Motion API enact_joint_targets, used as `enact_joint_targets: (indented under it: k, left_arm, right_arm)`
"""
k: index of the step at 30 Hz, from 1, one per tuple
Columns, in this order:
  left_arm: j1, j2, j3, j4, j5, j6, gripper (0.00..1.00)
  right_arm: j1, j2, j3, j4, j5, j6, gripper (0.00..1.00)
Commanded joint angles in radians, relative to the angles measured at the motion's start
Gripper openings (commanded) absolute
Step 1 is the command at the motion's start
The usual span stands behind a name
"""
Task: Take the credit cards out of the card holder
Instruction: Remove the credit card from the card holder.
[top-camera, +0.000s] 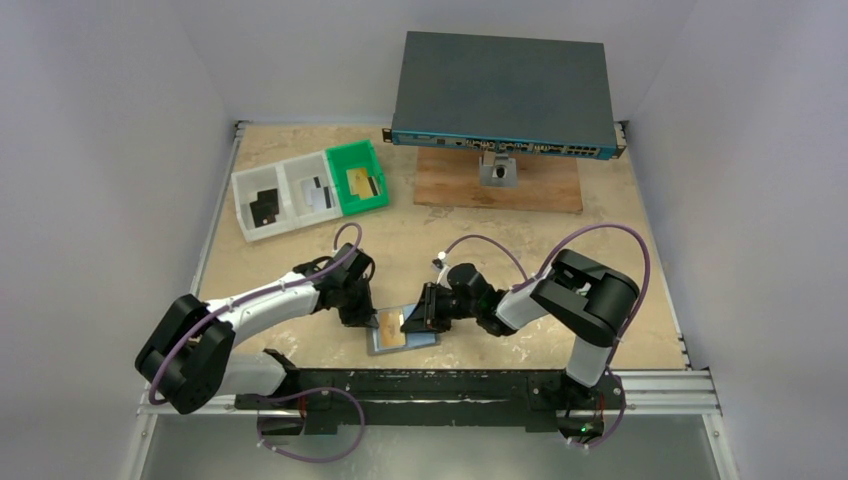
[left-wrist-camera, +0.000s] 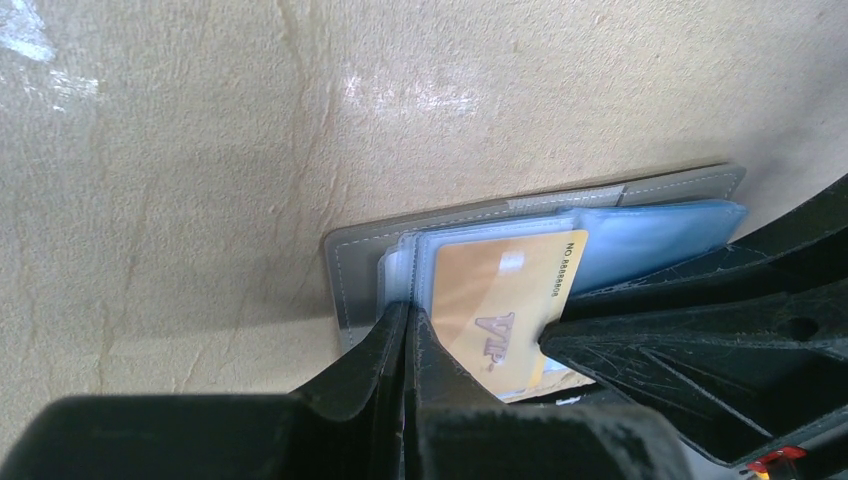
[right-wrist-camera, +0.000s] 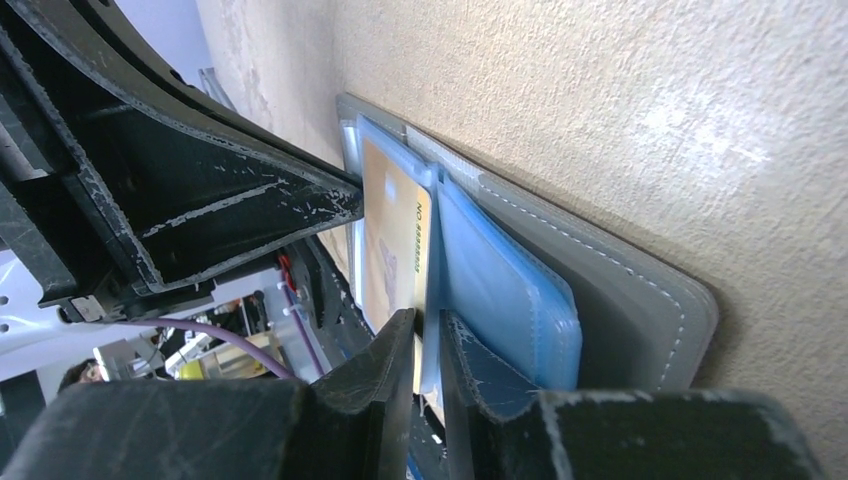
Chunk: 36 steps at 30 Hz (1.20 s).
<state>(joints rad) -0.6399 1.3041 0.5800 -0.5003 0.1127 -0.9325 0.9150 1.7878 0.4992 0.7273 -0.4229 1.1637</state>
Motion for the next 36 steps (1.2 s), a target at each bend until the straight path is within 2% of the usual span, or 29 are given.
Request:
enact_joint_targets:
  k: [1, 6, 15, 21, 26, 28, 30, 32, 36]
  left_arm:
    - [-0.012, 0.066, -0.047, -0.012, -0.064, 0.013, 0.0]
    - [-0.02, 0.078, -0.042, -0.006, -0.058, 0.016, 0.0]
    - [0.007, 0.053, -0.047, -0.059, -0.121, -0.003, 0.0]
    - [0.035, 0.029, -0.064, -0.076, -0.158, -0.016, 0.0]
    - [0.036, 0.031, -0.063, -0.075, -0.153, -0.013, 0.0]
    - [0.036, 0.03, -0.065, -0.071, -0.147, -0.01, 0.0]
    - [0.036, 0.029, -0.067, -0.066, -0.142, -0.009, 0.0]
    - [0.036, 0.027, -0.069, -0.063, -0.139, -0.009, 0.0]
    - [0.036, 0.024, -0.069, -0.06, -0.133, -0.008, 0.0]
  right_arm:
    - [-0.003, 0.015, 0.027, 0.003, -0.012, -0.02, 0.18]
    - [-0.002, 0.027, 0.038, 0.003, -0.019, -0.025, 0.2]
    - [-0.005, -0.057, 0.021, -0.106, 0.037, -0.063, 0.05]
    - [-0.004, -0.117, 0.001, -0.187, 0.099, -0.082, 0.03]
    - [-0.004, -0.122, -0.008, -0.19, 0.104, -0.086, 0.03]
    - [-0.004, -0.109, -0.006, -0.168, 0.088, -0.086, 0.09]
    - [-0.004, -0.091, -0.002, -0.144, 0.071, -0.083, 0.22]
    - [-0.005, -0.072, 0.003, -0.121, 0.055, -0.074, 0.3]
    - [-0.004, -0.032, 0.013, -0.083, 0.032, -0.059, 0.3]
